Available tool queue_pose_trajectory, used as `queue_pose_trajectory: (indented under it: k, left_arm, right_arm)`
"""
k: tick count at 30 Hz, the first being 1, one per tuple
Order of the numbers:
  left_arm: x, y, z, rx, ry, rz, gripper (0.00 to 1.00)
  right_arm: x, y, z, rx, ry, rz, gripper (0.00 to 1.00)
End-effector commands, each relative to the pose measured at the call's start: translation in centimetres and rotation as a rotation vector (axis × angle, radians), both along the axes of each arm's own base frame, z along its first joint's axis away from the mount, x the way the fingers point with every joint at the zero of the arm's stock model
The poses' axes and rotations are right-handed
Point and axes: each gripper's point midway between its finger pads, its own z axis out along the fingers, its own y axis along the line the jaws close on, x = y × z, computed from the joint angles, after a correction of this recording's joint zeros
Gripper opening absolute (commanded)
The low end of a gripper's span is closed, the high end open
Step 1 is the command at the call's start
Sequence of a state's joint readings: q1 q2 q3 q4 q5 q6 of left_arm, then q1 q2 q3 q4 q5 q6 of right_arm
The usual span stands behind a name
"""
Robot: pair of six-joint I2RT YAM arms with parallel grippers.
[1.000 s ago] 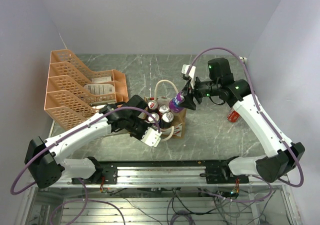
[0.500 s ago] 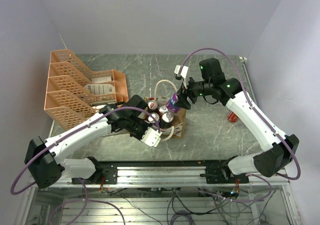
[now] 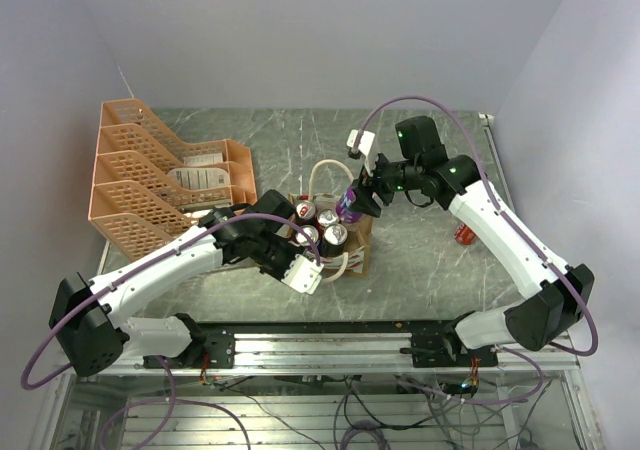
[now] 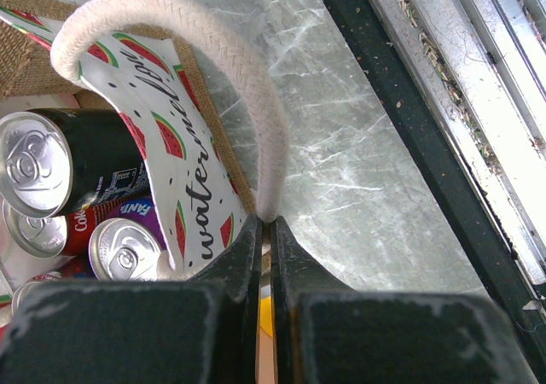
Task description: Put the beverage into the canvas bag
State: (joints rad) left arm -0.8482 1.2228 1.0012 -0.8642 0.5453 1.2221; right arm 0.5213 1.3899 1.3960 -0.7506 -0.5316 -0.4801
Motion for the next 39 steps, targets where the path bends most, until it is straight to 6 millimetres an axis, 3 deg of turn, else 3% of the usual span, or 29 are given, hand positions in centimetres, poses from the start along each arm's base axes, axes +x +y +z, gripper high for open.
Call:
queue_pose_trajectory:
  k: [1, 26, 39]
  left_arm:
    - [-0.3, -0.8, 0.8, -0.036, 0.0, -0.018, 0.07]
    - [-0.3, -0.7, 0.6, -0.031, 0.002, -0.018, 0.07]
    - [-0.4, -0.7, 0.7, -0.035, 0.0, -0.016, 0.07]
  right_arm:
    - [0.9, 0.5, 1.6, 0.023, -0.09, 0.015, 0.0]
    - [2.4, 0.0, -3.4, -0.217, -0.014, 0.016, 0.0]
    - [2.7, 0.4, -5.9, -0.251, 0.024, 0.054, 0.0]
